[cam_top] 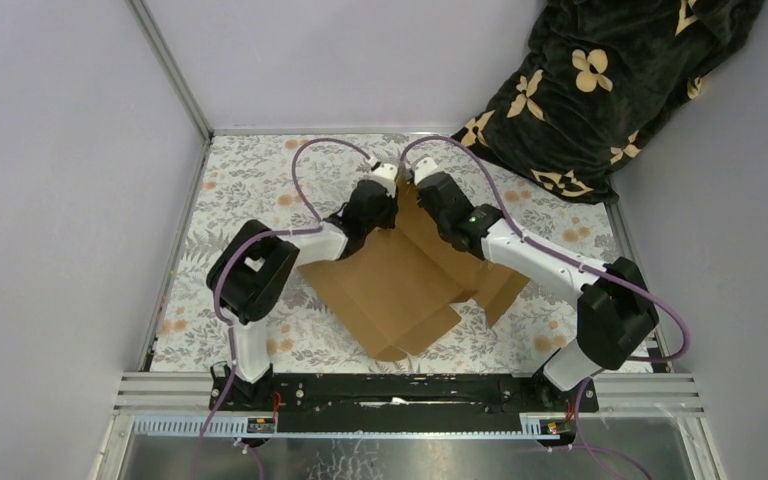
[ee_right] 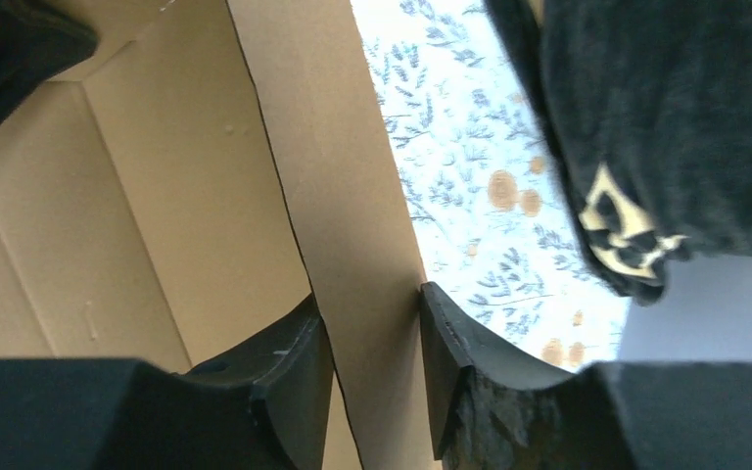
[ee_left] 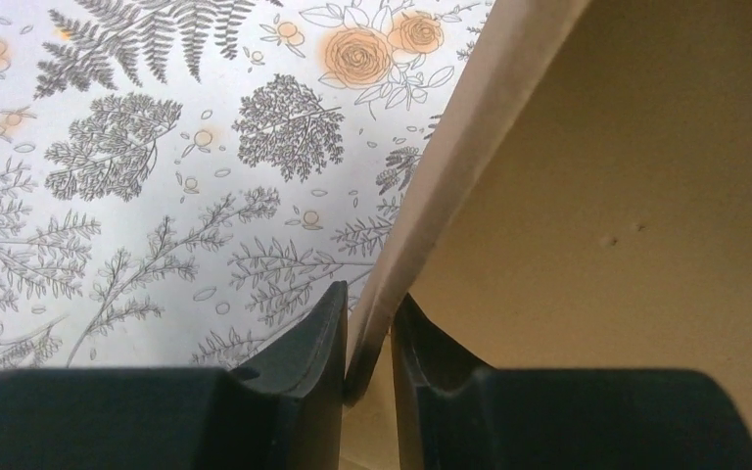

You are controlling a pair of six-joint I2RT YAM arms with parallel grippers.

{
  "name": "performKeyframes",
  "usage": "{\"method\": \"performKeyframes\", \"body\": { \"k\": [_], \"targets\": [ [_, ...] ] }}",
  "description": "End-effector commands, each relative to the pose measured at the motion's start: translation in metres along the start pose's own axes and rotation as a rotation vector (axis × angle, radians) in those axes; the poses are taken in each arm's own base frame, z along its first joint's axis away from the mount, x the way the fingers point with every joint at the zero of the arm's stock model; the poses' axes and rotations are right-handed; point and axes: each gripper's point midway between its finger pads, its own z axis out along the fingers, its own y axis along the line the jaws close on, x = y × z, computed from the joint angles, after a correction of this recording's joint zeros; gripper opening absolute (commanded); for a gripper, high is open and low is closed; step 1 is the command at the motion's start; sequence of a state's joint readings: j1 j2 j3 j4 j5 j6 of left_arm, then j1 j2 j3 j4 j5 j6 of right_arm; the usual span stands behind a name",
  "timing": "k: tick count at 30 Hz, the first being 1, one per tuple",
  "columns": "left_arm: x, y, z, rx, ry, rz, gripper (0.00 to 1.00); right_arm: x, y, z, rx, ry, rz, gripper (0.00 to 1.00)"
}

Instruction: Fold the paper box

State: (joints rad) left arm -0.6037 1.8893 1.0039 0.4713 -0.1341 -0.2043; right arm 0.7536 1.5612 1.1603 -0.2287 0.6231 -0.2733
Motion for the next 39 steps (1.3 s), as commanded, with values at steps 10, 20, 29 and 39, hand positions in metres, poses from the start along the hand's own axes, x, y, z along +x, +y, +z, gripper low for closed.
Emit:
{"method": "performKeyframes", "body": {
  "k": [10,20,29,39],
  "targets": [
    [0.027,-0.009,0.004,0.181,0.507,0.117,0.27,0.019,0.068,0.015,-0.458,0.236,0.227,0.54],
    [0.013,0.015,0.004,0.040,0.499,0.190,0.27,0.036,0.081,0.017,-0.531,0.302,0.234,0.50],
    [0.027,0.022,0.013,-0.013,0.493,0.282,0.26,0.033,0.087,0.008,-0.584,0.297,0.247,0.46],
    [0.031,0.028,0.015,-0.073,0.480,0.353,0.25,0.050,0.095,0.005,-0.603,0.314,0.245,0.47]
  ]
}}
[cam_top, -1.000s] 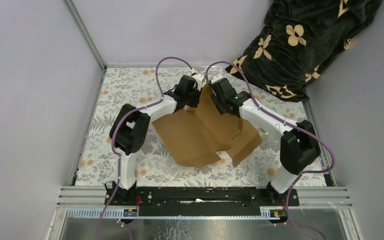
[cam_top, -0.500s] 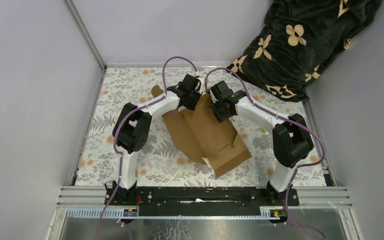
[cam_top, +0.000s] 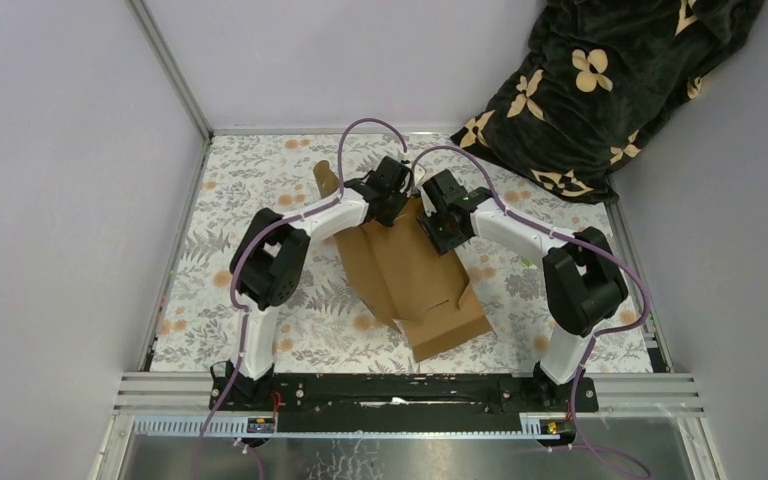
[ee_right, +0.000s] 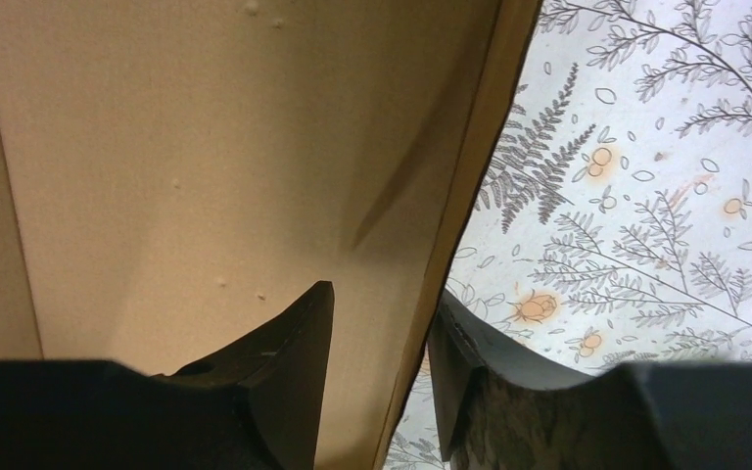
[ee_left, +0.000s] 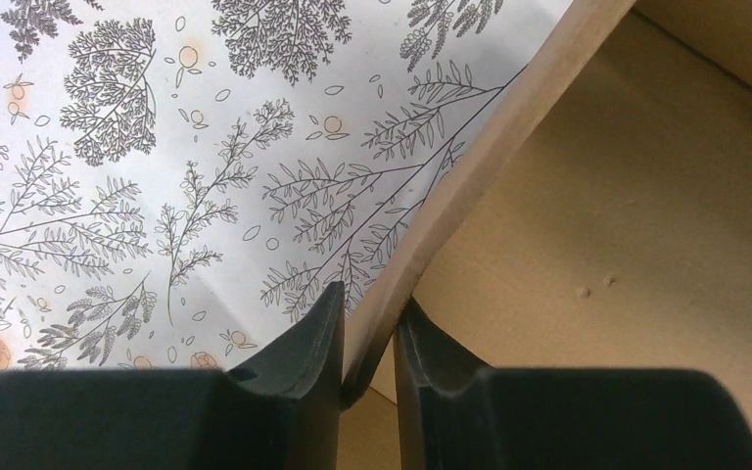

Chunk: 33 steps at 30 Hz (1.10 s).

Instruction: Fold the paper box

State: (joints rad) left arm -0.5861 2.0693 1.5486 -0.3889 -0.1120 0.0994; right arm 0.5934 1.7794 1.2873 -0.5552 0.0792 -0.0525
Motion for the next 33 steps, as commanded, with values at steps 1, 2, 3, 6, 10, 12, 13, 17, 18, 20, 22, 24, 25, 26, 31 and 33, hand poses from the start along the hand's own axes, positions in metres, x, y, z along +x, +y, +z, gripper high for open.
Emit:
{"method": "performKeyframes", "body": {
  "k": [1,2,3,6,10,12,13,17,18,20,22,24,25,26,31,33],
  "targets": [
    [0.008,0.003,0.017,-0.060,0.000,-0.007,0.25,-0.013,0.027,-0.012,-0.122,-0.069,0.012,0.49],
    [0.010,0.003,0.017,-0.057,0.007,-0.009,0.25,-0.014,0.026,-0.012,-0.112,-0.073,0.015,0.52],
    [0.009,0.002,0.017,-0.055,0.008,-0.012,0.26,-0.015,0.025,-0.014,-0.108,-0.081,0.019,0.53],
    [0.011,0.001,0.018,-0.050,0.012,-0.015,0.26,-0.027,0.017,-0.021,-0.068,-0.125,0.037,0.59],
    [0.020,0.003,0.023,-0.061,0.047,0.000,0.26,-0.048,0.000,-0.036,0.025,-0.195,0.117,0.94],
    [0.024,0.005,0.025,-0.069,0.062,0.002,0.26,-0.057,-0.008,-0.044,0.057,-0.233,0.147,0.98],
    [0.024,0.006,0.025,-0.070,0.064,0.002,0.26,-0.062,-0.011,-0.049,0.066,-0.254,0.160,0.99],
    [0.026,0.010,0.025,-0.069,0.072,-0.010,0.26,-0.069,-0.022,-0.060,0.110,-0.296,0.207,0.99],
    [0.027,0.012,0.025,-0.072,0.077,-0.018,0.26,-0.068,-0.028,-0.064,0.134,-0.303,0.229,0.98],
    [0.029,0.018,0.024,-0.084,0.086,-0.036,0.26,-0.060,-0.039,-0.069,0.155,-0.307,0.286,0.96],
    [0.031,0.023,0.023,-0.096,0.095,-0.056,0.26,-0.047,-0.050,-0.072,0.169,-0.310,0.372,0.89],
    [0.035,0.034,0.020,-0.122,0.107,-0.103,0.26,-0.026,-0.060,-0.069,0.181,-0.275,0.467,0.83],
    [0.037,0.037,0.019,-0.129,0.111,-0.124,0.26,-0.018,-0.065,-0.068,0.180,-0.255,0.497,0.83],
    [0.040,0.042,0.019,-0.140,0.117,-0.143,0.26,-0.010,-0.066,-0.066,0.171,-0.240,0.523,0.83],
    [0.055,0.062,0.013,-0.195,0.134,-0.245,0.26,0.022,-0.072,-0.063,0.177,-0.214,0.628,0.82],
    [0.059,0.068,0.011,-0.205,0.136,-0.269,0.26,0.032,-0.076,-0.066,0.201,-0.232,0.664,0.82]
  ]
}}
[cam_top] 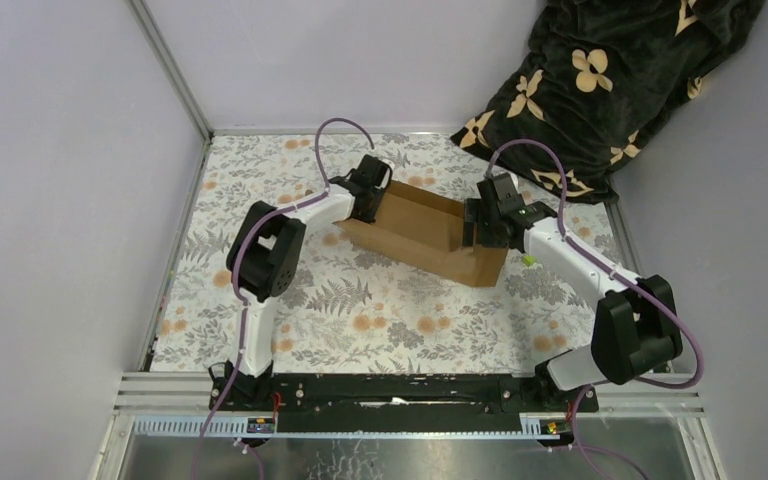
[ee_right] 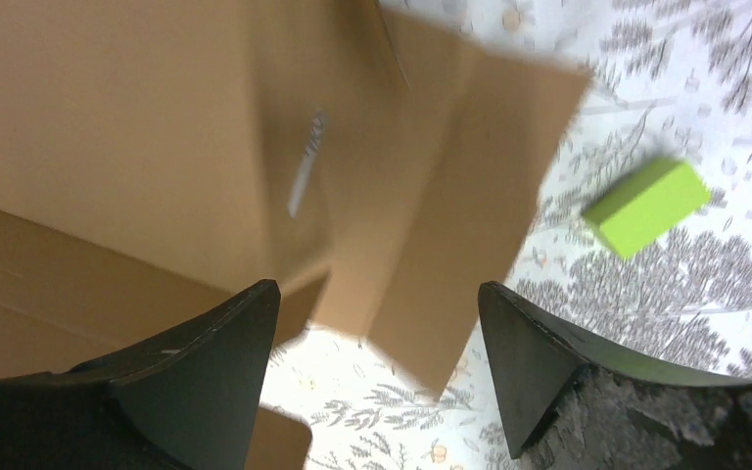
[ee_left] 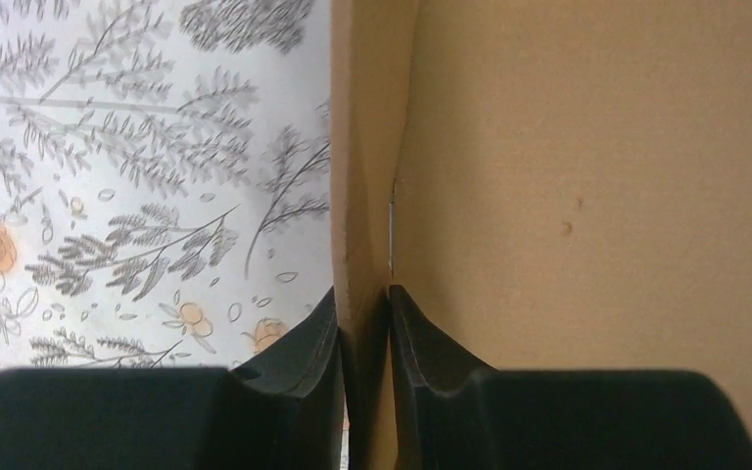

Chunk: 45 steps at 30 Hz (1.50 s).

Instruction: Fold the paper box

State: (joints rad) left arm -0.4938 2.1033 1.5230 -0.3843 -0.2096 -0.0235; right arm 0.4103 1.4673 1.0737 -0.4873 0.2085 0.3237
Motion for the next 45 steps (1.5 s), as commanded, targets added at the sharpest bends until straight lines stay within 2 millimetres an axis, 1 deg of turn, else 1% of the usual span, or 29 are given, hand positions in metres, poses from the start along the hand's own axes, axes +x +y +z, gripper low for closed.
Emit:
{"method": "performKeyframes", "body": {
  "k": [1,4,6,8,10,12,14,18,21,22,24,30,34,38,45],
  "targets": [
    [0.026,0.023,0.000,-0.063,0.067,-0.091,0.26,0.005,-0.012,-0.016,0.023,-0.054,0.130,0.82],
    [0.029,0.028,-0.001,-0.061,0.061,-0.106,0.26,0.008,-0.028,-0.019,0.055,-0.074,0.197,0.82],
    [0.030,0.027,0.000,-0.048,0.064,-0.098,0.26,0.008,-0.038,-0.018,0.068,-0.084,0.247,0.81],
    [0.031,0.026,0.000,-0.041,0.067,-0.092,0.26,0.008,-0.048,-0.015,0.061,-0.081,0.307,0.80],
    [0.030,0.025,0.001,-0.034,0.064,-0.091,0.26,0.010,-0.054,-0.008,0.038,-0.066,0.362,0.77],
    [0.029,0.023,0.002,-0.025,0.063,-0.090,0.26,0.013,-0.055,0.001,0.014,-0.046,0.399,0.75],
    [0.029,0.023,0.003,-0.024,0.063,-0.089,0.26,0.018,-0.051,0.012,-0.006,-0.012,0.416,0.73],
    [0.031,0.024,0.004,-0.032,0.068,-0.084,0.26,0.021,-0.042,0.026,-0.048,0.027,0.441,0.66],
    [0.033,0.025,0.004,-0.038,0.071,-0.081,0.26,0.026,-0.041,0.031,-0.059,0.041,0.454,0.61],
    [0.033,0.025,0.004,-0.036,0.071,-0.082,0.26,0.029,-0.042,0.032,-0.055,0.045,0.457,0.57],
    [0.034,0.026,0.004,-0.039,0.074,-0.081,0.26,0.032,-0.045,0.032,-0.051,0.045,0.464,0.53],
    [0.034,0.026,0.005,-0.042,0.073,-0.077,0.26,0.031,-0.060,0.024,-0.032,0.010,0.481,0.54],
    [0.034,0.026,0.006,-0.040,0.076,-0.075,0.26,0.040,-0.067,0.031,-0.016,0.036,0.486,0.53],
    [0.035,0.025,0.008,-0.038,0.080,-0.074,0.26,0.046,-0.064,0.041,-0.041,0.065,0.502,0.51],
    [0.034,0.025,0.009,-0.036,0.081,-0.071,0.26,0.043,-0.057,0.057,-0.081,0.096,0.520,0.49]
  ]
}}
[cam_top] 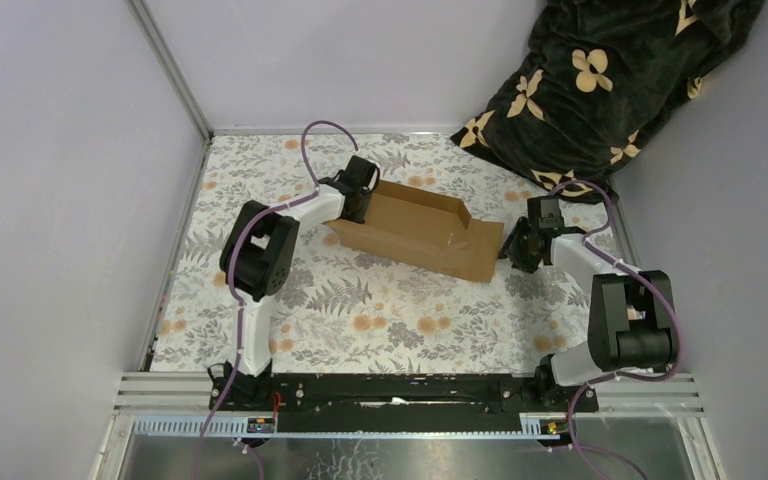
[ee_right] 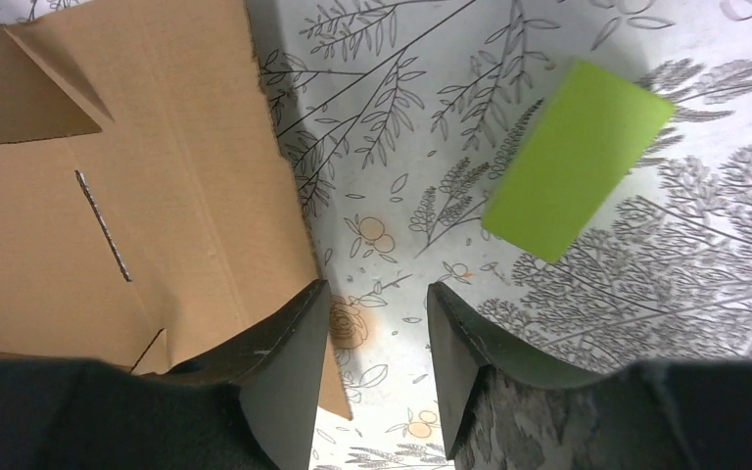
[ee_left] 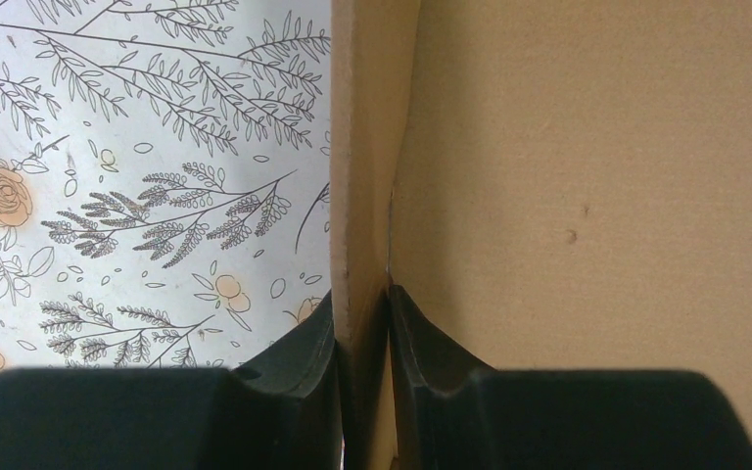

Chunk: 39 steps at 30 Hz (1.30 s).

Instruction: Fold the paper box

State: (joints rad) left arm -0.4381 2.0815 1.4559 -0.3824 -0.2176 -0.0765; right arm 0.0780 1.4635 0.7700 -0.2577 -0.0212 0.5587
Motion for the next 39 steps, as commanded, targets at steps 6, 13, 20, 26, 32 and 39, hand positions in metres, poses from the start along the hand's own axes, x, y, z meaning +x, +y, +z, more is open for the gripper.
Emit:
{"method": "performKeyframes", "body": {
  "k": [6,13,20,26,32,39],
  "targets": [
    [0.009,-0.001,0.007,0.007,0.033,0.025,0.26,-0.010,0.033,0.009,-0.131,0.025,0.012,0.47],
    [0.012,-0.001,0.009,0.001,0.042,0.033,0.26,-0.030,0.028,-0.016,-0.119,-0.086,-0.002,0.52],
    [0.011,-0.001,0.009,0.002,0.041,0.032,0.26,-0.039,0.016,-0.023,-0.111,-0.106,0.027,0.52],
    [0.008,-0.002,0.008,0.003,0.037,0.034,0.26,-0.029,0.005,-0.012,-0.077,-0.064,0.031,0.51],
    [0.009,-0.002,0.009,0.006,0.040,0.033,0.26,-0.020,0.003,0.001,-0.073,-0.017,0.034,0.50],
    [0.009,-0.004,0.009,0.010,0.041,0.034,0.26,-0.015,0.003,0.012,-0.078,0.013,0.041,0.49]
  ]
}}
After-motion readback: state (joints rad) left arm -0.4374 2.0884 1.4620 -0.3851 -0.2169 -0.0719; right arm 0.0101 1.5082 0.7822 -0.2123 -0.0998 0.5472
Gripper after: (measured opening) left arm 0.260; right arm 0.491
